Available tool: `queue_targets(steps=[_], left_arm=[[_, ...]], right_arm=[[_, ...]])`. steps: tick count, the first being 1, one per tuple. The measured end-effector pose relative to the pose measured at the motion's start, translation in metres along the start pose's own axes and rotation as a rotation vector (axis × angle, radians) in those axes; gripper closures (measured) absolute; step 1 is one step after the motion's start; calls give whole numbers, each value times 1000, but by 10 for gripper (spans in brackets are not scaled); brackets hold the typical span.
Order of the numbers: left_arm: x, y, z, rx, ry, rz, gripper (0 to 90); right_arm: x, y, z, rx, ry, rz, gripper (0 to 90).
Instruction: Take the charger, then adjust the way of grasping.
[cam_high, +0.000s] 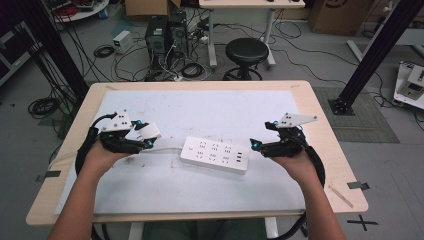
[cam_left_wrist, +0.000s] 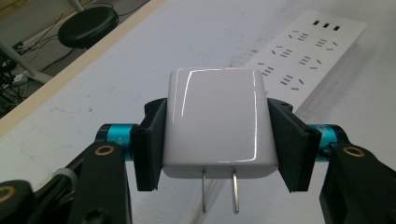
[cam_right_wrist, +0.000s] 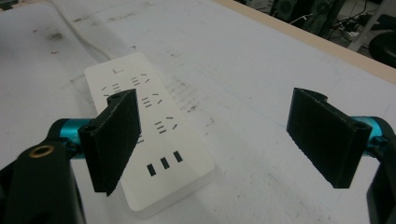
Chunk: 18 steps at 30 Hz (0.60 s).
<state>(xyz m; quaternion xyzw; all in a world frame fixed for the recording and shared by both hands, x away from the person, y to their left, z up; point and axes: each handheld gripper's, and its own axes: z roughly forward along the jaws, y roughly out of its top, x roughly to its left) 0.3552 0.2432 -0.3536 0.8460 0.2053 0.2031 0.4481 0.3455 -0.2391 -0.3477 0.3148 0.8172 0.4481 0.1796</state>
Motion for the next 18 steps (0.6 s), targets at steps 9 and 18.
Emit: queue_targets(steps=[9,18], left_arm=[[-27,11,11,-26,-52,87,424],[-62,14,29,-76,-87,177,424]], right_arm=[[15,5,6,10,52,-10,179],[35,7,23,19,179,35,179]])
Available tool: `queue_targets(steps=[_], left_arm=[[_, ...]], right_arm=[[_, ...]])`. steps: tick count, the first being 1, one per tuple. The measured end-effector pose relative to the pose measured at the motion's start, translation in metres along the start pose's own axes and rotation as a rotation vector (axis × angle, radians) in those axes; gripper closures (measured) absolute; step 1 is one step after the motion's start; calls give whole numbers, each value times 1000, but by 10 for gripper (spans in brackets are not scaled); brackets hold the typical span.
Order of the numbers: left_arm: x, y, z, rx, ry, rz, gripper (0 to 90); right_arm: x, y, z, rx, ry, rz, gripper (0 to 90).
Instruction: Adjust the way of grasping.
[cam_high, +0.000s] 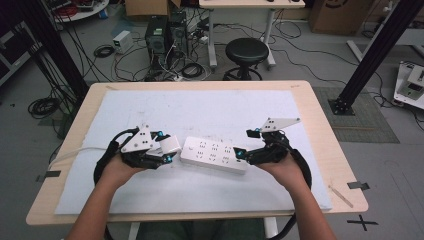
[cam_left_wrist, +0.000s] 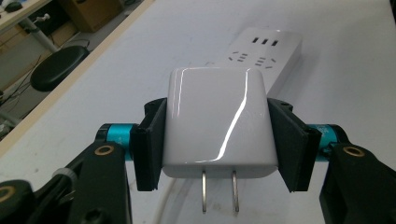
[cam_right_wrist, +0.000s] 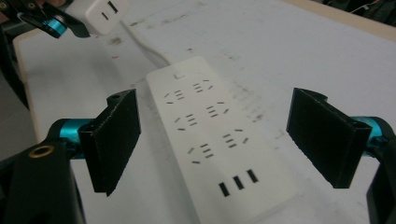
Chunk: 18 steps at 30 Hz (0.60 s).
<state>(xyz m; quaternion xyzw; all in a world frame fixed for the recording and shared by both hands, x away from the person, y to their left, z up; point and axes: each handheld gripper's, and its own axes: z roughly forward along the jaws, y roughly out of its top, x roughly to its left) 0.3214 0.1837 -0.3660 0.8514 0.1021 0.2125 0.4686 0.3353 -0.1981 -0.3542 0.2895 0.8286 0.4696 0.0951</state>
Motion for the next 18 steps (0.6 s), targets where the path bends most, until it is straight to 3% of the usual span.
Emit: queue_targets(steps=[2,5,8,13,14,18], left_arm=[[-7,2,5,6,-3,39,424],[-17,3,11,6,-6,76,424],[-27,5,15,7,-11,126,424],[-39,5,19,-10,-11,164,424],[-46,6,21,-26,-9,185,424],[-53,8,24,-42,-6,212,424]], right_arm=[[7,-1,10,16,39,11,179],[12,-1,16,26,55,18,179],[20,-1,26,33,115,39,179],[24,-2,32,24,178,85,179],[28,-3,38,21,218,104,179],[32,-4,44,17,261,136,179]])
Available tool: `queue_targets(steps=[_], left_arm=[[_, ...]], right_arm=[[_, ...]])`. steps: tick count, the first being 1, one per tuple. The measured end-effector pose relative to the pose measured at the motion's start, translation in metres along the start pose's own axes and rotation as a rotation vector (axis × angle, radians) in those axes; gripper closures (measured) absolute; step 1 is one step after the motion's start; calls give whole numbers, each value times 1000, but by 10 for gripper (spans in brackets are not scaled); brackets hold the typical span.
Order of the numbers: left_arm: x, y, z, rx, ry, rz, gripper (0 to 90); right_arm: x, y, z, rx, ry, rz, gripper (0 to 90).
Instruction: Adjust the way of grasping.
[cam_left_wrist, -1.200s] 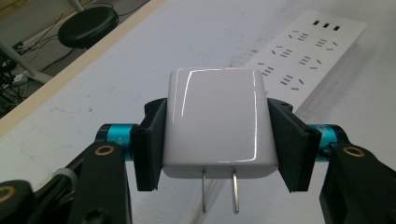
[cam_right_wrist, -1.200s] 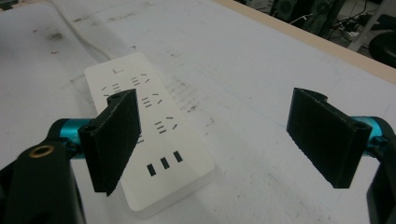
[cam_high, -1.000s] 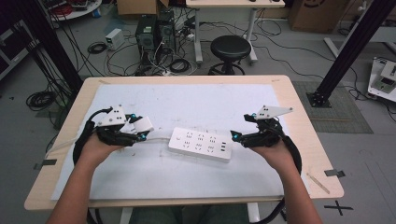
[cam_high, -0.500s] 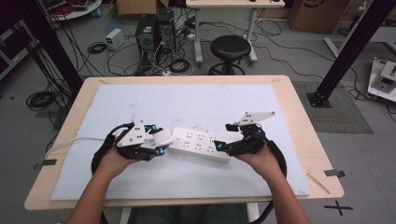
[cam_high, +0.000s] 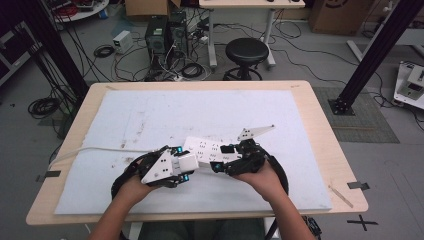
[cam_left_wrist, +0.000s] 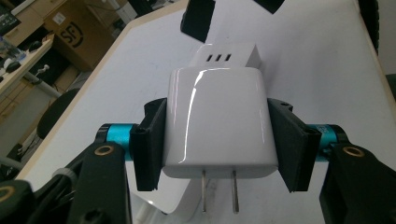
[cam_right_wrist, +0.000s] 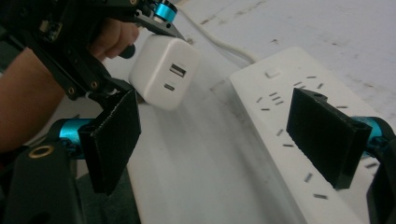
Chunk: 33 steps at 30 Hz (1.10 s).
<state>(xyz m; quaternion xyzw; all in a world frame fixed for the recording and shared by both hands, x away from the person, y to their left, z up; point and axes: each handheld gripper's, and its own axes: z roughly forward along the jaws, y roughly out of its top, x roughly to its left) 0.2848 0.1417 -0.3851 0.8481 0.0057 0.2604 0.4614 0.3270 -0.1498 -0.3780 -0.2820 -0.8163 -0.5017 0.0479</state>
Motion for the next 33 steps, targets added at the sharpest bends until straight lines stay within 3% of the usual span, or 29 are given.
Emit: queue_targets(steps=[13,22,33], left_arm=[[-14,6,4,-16,54,84,424],[-23,10,6,-51,52,109,424],[-26,14,10,-62,34,130,424]], right_arm=[[4,-2,20,-8,123,66,179],[3,-5,41,5,229,117,183],[5,-5,45,-13,298,122,398]])
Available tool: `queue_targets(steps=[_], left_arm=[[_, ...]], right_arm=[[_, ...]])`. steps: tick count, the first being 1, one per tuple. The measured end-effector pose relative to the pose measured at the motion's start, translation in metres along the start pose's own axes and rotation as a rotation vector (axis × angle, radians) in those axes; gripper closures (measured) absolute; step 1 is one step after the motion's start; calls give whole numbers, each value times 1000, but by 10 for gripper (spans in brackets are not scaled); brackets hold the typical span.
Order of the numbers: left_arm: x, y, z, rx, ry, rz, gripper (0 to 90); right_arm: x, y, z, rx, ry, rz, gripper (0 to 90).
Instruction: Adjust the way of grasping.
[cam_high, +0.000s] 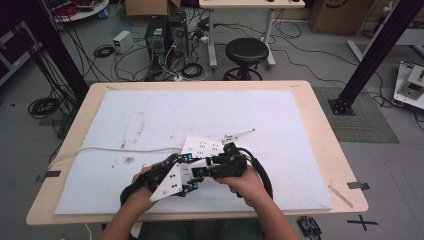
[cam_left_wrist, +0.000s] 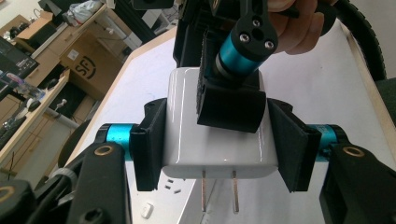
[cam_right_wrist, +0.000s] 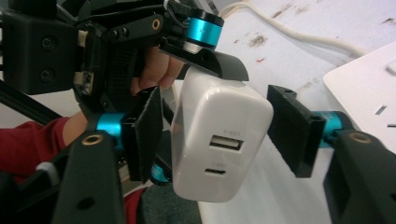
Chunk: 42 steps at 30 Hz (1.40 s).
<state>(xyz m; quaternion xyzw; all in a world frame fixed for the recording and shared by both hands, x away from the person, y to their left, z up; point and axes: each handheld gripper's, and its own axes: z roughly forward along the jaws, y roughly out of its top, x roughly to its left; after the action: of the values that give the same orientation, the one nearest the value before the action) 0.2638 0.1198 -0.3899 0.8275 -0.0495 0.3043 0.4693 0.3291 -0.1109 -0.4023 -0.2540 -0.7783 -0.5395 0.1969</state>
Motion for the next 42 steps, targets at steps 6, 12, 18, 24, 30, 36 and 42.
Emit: queue_targets(steps=[6,12,18,24,30,36,42], left_arm=[[0,1,2,-1,-5,3,424],[0,2,4,12,-6,17,423],[4,0,7,29,-20,-2,413],[11,-2,2,30,12,-51,285],[20,-6,-16,36,62,-81,265],[36,-17,-37,74,108,-123,260],[53,-39,-57,131,166,-193,260]], right_arm=[[-1,-2,0,-3,21,12,518],[-6,-3,1,-1,39,44,578],[-6,-2,1,7,24,83,617],[-6,0,-6,-10,-20,93,629],[-6,1,-20,-40,-53,83,630],[-4,4,-33,-83,-72,64,630],[0,7,-42,-100,-107,51,631]])
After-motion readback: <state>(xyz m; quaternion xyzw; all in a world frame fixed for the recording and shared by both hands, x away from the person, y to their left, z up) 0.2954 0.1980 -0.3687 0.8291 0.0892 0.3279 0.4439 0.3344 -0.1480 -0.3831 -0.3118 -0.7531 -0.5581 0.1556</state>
